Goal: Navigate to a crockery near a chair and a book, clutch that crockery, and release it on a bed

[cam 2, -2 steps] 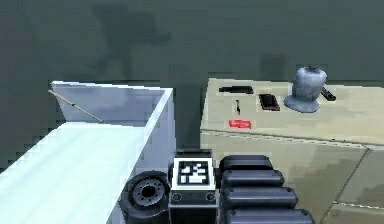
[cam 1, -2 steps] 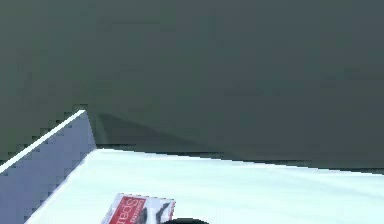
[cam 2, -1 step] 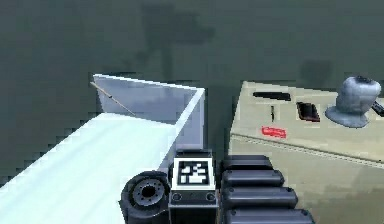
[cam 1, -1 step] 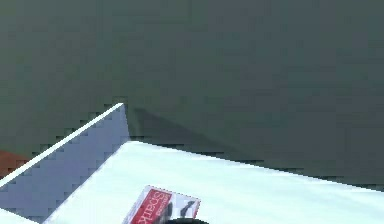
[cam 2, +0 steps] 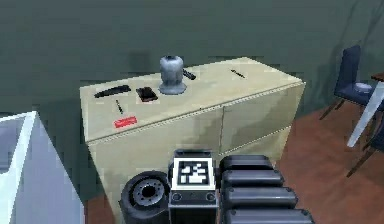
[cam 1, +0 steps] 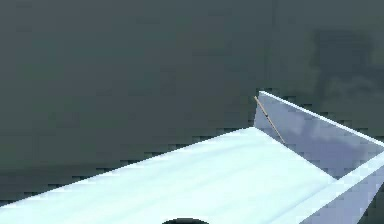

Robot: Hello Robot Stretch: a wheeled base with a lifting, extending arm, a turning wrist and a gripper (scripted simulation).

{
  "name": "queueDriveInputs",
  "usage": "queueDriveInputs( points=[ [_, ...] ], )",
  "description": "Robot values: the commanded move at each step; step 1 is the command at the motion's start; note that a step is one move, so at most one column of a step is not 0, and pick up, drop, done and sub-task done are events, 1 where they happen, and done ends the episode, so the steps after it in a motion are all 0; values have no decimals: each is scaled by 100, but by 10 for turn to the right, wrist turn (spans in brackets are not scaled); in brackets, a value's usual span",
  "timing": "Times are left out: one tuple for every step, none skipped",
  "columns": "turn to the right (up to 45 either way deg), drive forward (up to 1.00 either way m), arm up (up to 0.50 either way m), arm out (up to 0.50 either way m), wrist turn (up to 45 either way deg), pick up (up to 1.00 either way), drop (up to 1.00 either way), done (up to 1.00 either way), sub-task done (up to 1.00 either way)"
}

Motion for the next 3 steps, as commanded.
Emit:
queueDriveInputs(
  points=[
    [30,0,0,0,0,0,0,0,0],
    [-330,0,0,0,0,0,0,0,0],
    [330,0,0,0,0,0,0,0,0]
  ],
)
